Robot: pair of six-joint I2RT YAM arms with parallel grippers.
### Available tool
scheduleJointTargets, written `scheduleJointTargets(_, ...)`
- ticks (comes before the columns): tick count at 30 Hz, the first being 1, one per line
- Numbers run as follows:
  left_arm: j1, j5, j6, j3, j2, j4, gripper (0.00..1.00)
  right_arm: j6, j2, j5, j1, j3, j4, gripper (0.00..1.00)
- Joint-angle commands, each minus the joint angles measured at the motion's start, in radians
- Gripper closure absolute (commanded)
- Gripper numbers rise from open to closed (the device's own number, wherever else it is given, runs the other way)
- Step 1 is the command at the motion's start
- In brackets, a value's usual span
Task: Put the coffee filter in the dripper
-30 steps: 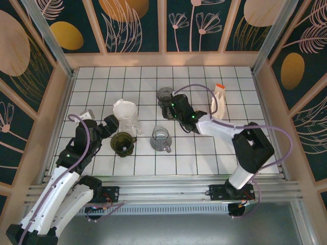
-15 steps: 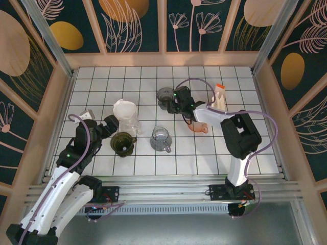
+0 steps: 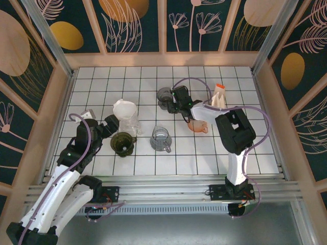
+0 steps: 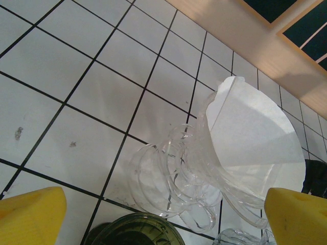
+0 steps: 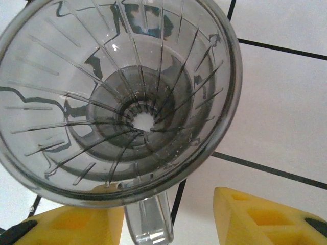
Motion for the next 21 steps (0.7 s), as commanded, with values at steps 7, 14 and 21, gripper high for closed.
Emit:
scheduleJointTargets(7,0.006,-0.006,0.016,-0.005,0.008,0.023,0.01,-0.081,0.035,-0.003,-0.009,0.045,0.059,0.53)
scheduleJointTargets(14,0.006,-0.004,0.015,-0.004,0.01,0.021,0.01,-0.105,0.045,-0.005,-0.007,0.068,0.064,0.58)
scheduleJointTargets(21,0.005,-0.006,0.013,-0.005,0.006,0.017,0.01,-0.109,0.028,0.007,0.006,0.052,0.063,0.77)
